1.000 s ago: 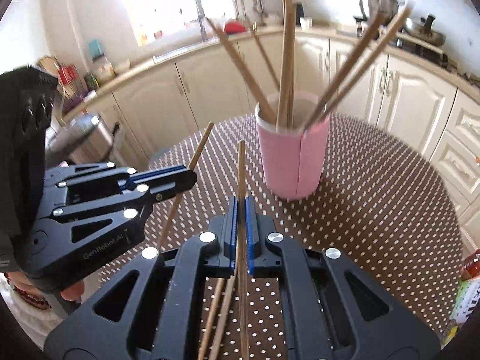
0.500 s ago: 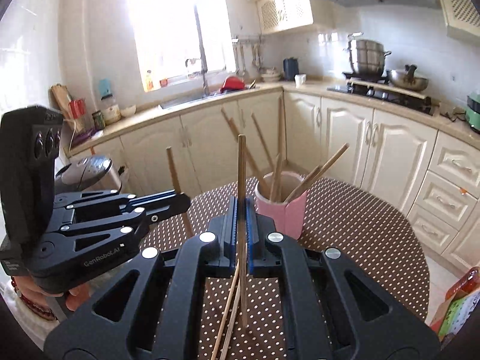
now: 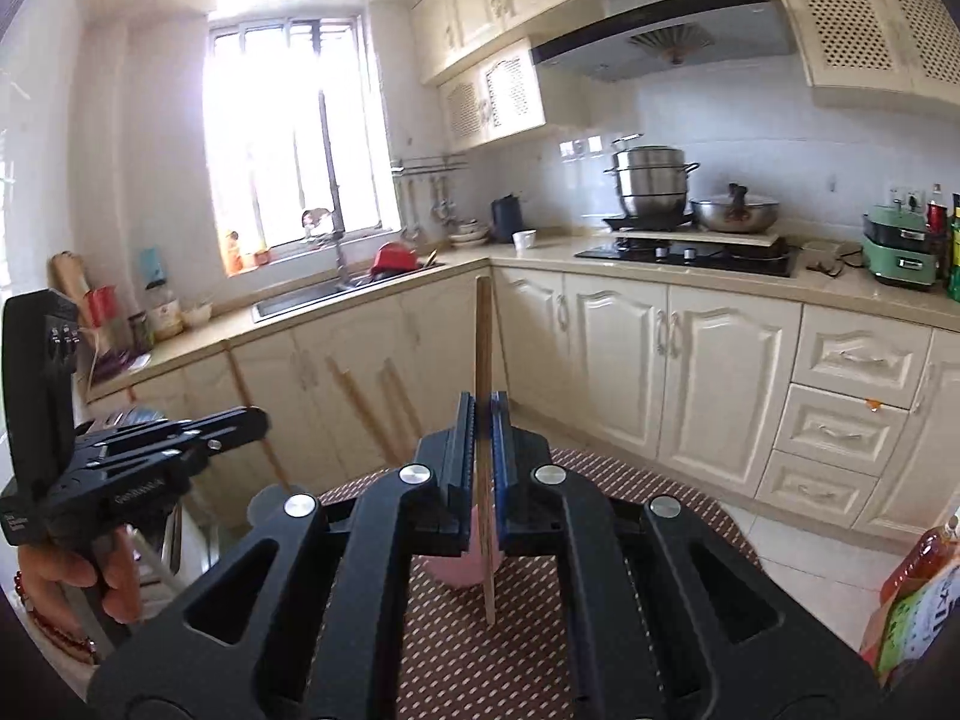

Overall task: Organize utensils
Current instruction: 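Carry the chopstick above the pink cup and lower it in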

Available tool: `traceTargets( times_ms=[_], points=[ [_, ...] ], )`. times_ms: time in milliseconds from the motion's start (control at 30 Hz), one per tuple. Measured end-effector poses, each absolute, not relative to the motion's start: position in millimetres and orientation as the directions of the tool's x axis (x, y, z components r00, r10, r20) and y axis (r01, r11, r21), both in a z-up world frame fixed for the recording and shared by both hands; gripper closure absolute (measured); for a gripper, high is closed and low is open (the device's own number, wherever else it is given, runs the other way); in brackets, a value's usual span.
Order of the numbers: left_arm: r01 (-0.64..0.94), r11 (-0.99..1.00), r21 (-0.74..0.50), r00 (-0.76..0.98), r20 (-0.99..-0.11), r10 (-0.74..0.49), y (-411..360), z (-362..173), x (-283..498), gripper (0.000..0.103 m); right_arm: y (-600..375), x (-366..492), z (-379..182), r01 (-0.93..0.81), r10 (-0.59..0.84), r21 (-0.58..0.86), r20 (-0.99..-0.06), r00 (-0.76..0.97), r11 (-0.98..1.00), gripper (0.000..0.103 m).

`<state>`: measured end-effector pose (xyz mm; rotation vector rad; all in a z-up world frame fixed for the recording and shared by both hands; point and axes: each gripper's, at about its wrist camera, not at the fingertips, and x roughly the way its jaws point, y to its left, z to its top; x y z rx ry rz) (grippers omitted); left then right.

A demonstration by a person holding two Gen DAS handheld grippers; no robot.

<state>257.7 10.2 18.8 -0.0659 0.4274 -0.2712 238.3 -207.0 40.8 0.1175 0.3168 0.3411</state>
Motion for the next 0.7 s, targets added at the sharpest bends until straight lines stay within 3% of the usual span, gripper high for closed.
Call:
traceTargets(
  times_ms=[333,700],
  points=[
    [0.229,0.964,-0.137,0.912,-0.315,-0.262,7,52,295,0.098,-207,282,63,-0.282,0.305,0.143,-0.183,0.934,0.949,0.097],
    [0.240,0.962,-0.129,0.932,-0.248,-0.266,0,58,312,0.098,-192,306,69,-0.353,0.378,0.173,-0.142,0.915,0.919,0.097]
  ],
)
